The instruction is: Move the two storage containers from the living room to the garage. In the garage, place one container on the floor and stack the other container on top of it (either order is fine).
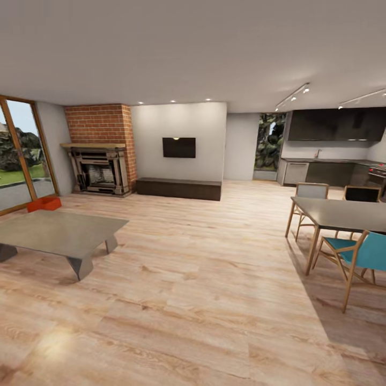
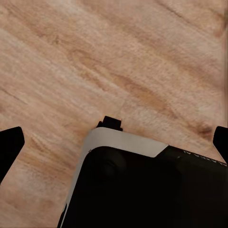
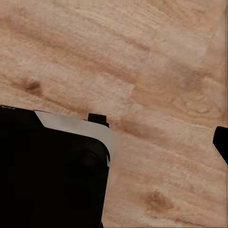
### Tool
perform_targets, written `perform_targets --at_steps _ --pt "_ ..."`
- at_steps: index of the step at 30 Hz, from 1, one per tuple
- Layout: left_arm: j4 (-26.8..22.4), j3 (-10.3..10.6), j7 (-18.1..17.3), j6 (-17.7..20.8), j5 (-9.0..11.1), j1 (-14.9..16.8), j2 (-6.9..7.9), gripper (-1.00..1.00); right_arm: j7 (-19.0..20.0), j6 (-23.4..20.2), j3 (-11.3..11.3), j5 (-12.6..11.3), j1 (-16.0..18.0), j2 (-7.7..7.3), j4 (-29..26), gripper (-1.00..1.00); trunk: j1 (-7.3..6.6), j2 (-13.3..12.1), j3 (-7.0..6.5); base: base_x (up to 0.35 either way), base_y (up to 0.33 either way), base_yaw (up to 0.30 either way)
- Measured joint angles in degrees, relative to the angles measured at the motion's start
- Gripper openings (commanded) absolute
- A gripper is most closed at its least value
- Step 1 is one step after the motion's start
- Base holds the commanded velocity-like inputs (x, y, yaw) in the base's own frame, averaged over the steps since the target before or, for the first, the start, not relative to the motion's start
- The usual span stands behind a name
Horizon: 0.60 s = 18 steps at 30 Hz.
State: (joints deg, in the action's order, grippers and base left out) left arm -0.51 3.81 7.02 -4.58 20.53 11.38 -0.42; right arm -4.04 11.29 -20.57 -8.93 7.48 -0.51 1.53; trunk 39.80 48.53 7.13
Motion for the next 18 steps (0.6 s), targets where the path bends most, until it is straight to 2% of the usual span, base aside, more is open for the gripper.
perform_targets --at_steps 18 --pt "0.0 0.0 0.1 0.0 0.0 0.0 -0.13 1.0 0.1 -0.2 0.0 -0.1 0.0 -0.09 0.0 1.0 0.0 0.0 0.0 0.322 0.0 0.0"
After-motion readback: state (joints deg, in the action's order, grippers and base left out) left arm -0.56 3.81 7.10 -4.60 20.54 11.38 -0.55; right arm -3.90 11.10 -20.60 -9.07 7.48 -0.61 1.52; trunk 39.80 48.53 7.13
